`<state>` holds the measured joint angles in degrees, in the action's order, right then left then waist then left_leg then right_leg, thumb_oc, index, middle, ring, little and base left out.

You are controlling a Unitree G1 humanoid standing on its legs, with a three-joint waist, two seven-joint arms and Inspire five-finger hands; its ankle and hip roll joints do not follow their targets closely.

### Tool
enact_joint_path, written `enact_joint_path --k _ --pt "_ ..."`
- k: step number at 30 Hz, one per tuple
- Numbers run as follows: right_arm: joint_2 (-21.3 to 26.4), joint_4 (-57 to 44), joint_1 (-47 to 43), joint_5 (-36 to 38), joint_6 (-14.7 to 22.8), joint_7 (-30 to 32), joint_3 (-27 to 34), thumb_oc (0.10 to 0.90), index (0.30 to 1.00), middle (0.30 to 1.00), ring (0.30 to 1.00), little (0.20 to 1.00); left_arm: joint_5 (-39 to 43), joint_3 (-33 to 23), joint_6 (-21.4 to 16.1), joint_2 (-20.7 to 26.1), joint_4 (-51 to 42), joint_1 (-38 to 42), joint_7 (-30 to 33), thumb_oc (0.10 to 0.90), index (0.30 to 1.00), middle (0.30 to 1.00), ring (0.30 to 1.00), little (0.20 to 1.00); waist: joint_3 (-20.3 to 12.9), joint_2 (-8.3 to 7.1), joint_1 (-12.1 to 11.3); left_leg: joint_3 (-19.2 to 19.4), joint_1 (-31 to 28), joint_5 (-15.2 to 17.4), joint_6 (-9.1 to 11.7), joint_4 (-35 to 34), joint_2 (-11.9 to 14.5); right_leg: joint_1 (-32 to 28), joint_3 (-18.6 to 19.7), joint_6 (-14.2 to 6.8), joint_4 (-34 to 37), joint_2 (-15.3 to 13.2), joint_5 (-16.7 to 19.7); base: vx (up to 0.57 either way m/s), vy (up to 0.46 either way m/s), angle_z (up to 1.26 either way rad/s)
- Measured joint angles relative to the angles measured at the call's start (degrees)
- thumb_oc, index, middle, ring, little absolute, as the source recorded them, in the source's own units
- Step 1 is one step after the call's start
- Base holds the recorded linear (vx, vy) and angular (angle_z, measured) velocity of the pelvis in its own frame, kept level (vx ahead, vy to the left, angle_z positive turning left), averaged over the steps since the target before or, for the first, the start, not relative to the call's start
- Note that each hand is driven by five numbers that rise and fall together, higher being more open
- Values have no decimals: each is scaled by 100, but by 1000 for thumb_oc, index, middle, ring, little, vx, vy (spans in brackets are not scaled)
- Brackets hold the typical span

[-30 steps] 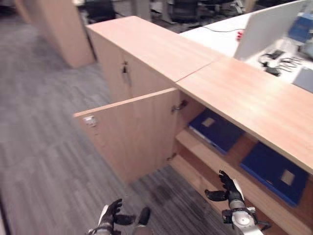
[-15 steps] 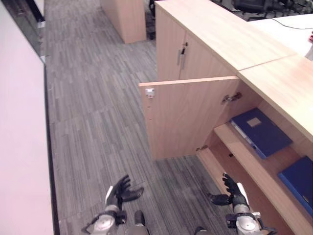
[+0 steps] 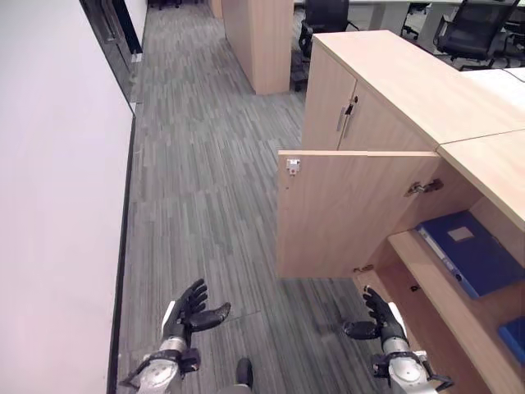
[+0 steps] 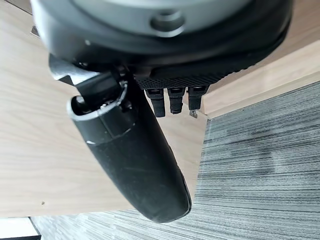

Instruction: Put the empty folder in the office cabinet

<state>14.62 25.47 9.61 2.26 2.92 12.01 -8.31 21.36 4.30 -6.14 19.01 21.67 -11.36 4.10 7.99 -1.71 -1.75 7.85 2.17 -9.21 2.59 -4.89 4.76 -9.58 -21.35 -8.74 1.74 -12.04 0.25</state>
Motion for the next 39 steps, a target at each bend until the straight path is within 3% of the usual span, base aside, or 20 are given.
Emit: enact_joint_path --k 7,11,16,20,28,34,39 --pt "-18 3 344 -204 -15 -127 -5 800 900 900 900 900 -243 -19 -1 60 -1 236 28 800 900 900 900 900 -217 12 53 46 -16 -3 2 -1 9 51 47 25 -14 -41 -32 24 28 -3" --pt "-3 2 355 -222 -20 -225 -106 800 900 900 900 900 -443 -69 2 479 80 720 210 800 900 900 900 900 -256 69 334 257 -101 -3 29 -3 36 119 266 -29 42 -60 38 28 14 -28" --pt "161 -9 415 -317 -21 -405 -351 800 900 900 900 900 -387 -214 -18 707 807 1551 331 800 900 900 900 900 -358 126 526 625 -241 49 70 -7 105 117 576 -31 257 -13 247 30 2 -40" --pt "416 -8 436 -436 -27 -448 -510 800 900 900 900 900 -344 132 -13 958 1521 2457 418 800 900 900 900 900 -369 136 735 670 -227 26 96 -8 172 137 669 -7 316 49 293 17 2 -7" --pt "488 -8 410 -434 -13 -443 -517 800 900 900 900 900 85 737 -3 1174 2004 3819 519 800 900 900 900 900 -379 126 977 806 -124 -1 116 -9 208 339 795 16 313 72 379 19 9 -11" --pt "499 -11 354 -429 -13 -436 -515 800 900 900 900 900 353 991 -6 1176 2491 4403 626 800 900 900 900 900 -379 112 1270 1075 -129 32 107 -10 212 526 1062 -11 313 72 432 27 31 -22" --pt "499 -43 304 -426 -9 -421 -497 800 900 900 900 900 528 1098 6 1178 2857 4690 625 800 900 900 900 900 -373 24 1383 1367 -136 72 106 -10 211 730 1347 -66 321 42 455 53 37 -28"
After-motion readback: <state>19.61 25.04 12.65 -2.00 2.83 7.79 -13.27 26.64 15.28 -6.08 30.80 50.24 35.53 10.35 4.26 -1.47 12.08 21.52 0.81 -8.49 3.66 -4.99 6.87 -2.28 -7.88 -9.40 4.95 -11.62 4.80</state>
